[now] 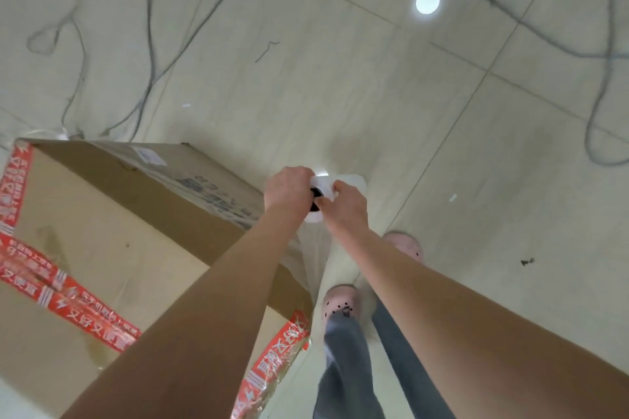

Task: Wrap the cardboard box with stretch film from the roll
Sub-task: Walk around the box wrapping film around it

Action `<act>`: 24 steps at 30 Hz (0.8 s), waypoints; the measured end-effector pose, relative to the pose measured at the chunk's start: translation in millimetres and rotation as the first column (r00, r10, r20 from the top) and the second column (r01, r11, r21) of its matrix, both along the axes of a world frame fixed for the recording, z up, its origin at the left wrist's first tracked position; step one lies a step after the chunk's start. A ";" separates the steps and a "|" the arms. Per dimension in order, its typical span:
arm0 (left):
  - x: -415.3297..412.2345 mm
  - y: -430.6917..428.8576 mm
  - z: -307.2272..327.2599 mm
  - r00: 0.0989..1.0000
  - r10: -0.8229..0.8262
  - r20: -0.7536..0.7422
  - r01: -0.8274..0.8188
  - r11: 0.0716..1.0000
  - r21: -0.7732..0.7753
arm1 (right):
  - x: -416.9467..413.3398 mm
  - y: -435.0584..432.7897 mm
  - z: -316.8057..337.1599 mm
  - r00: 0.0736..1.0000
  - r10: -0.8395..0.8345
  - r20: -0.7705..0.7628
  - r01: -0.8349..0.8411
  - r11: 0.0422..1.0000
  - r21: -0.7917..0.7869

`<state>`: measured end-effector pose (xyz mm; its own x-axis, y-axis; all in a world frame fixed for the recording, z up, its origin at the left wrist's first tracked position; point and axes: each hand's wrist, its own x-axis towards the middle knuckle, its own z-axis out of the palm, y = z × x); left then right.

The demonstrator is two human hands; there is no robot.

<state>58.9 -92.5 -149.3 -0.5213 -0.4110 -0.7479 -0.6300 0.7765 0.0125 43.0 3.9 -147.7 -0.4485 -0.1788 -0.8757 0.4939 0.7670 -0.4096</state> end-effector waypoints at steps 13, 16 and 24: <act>-1.2 -31.2 -5.0 0.814 0.581 0.022 -0.576 0.801 0.161 | -35.7 -39.4 3.9 0.976 0.197 -0.090 -0.189 0.978 0.090; 4.7 -47.9 -4.0 0.633 0.774 0.034 -0.768 0.621 0.154 | -38.9 -60.9 0.9 0.976 0.215 -0.045 -0.211 0.974 0.086; -0.3 -87.4 -11.3 0.778 0.627 0.042 -0.624 0.764 0.166 | -45.0 -101.6 -4.5 0.950 0.311 0.006 -0.311 0.947 0.083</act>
